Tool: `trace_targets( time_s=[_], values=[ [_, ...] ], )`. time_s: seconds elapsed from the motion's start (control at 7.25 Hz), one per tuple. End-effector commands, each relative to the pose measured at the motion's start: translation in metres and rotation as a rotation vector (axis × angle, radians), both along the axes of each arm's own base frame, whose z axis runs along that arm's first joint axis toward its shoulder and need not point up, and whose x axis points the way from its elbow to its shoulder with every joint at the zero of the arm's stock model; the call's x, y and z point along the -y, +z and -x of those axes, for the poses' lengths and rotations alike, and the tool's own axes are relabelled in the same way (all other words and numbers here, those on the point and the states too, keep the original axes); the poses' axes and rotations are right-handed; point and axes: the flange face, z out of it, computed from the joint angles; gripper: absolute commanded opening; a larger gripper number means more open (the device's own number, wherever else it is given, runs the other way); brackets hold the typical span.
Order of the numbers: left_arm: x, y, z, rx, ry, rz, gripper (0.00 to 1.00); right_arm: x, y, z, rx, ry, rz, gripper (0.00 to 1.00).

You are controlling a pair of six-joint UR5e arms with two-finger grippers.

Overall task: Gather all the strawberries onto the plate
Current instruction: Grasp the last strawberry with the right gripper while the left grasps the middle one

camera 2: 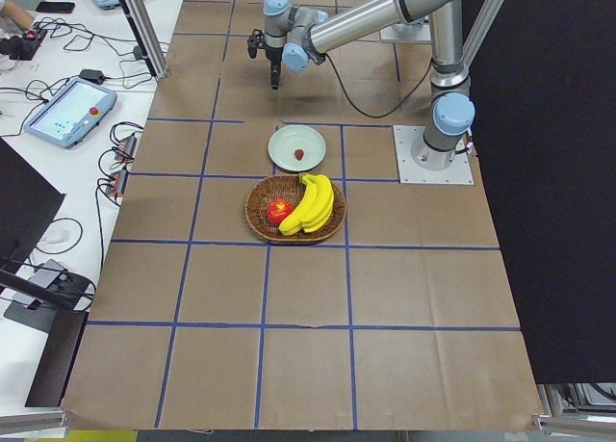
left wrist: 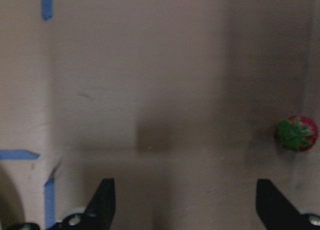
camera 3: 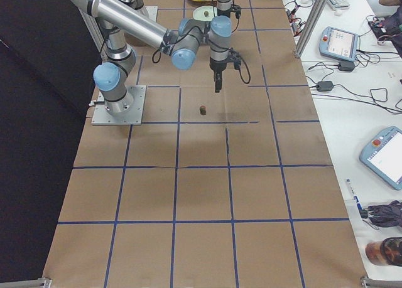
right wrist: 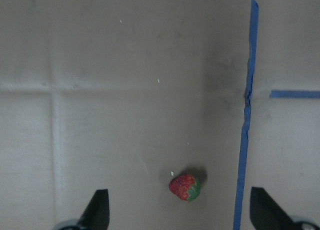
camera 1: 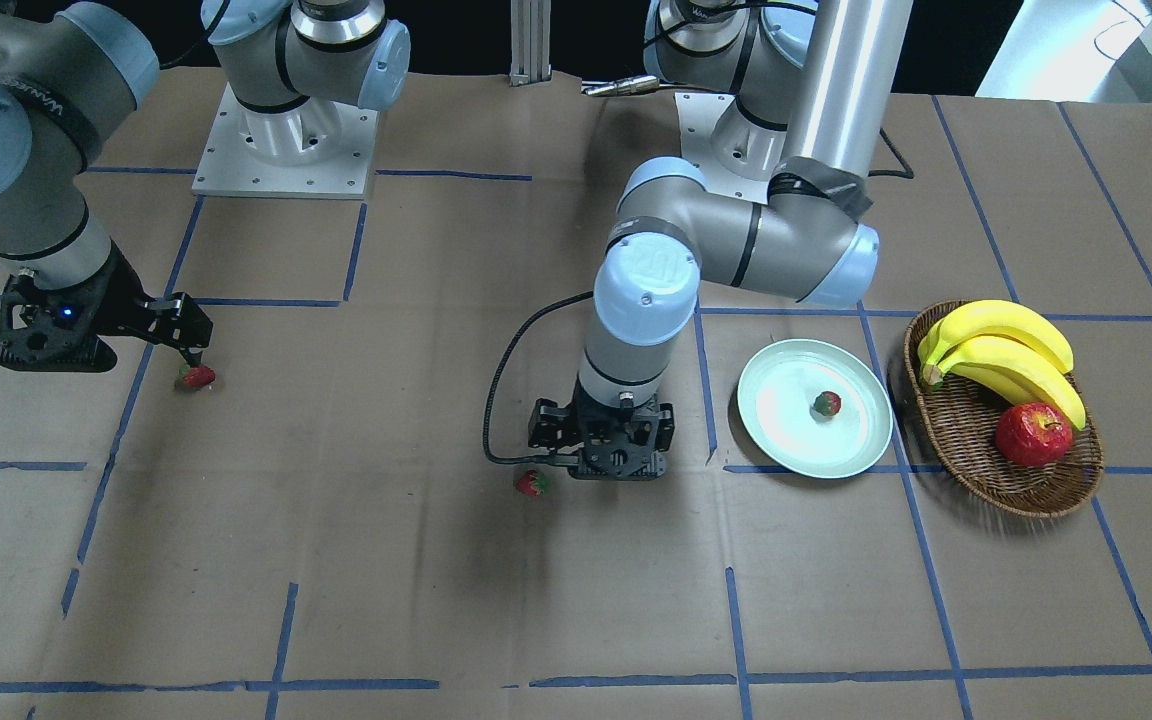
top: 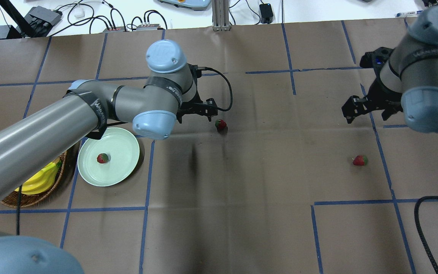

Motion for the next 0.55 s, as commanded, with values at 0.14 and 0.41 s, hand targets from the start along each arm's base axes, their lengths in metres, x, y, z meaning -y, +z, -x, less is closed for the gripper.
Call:
trace_targets(
  time_s=[0.14, 0.41],
  values=[
    [0.015, -0.029, 0.042, -0.064, 0.027, -0.038, 0.99, -0.048, -0.073, 0.008, -0.023, 0.047, 0.079, 0.99],
    [0.013, -0.049, 0.041, -0.043, 0.028, -0.065, 0.99, -0.049, -0.099, 0.012, 0.016, 0.035, 0.032, 0.97]
  ],
)
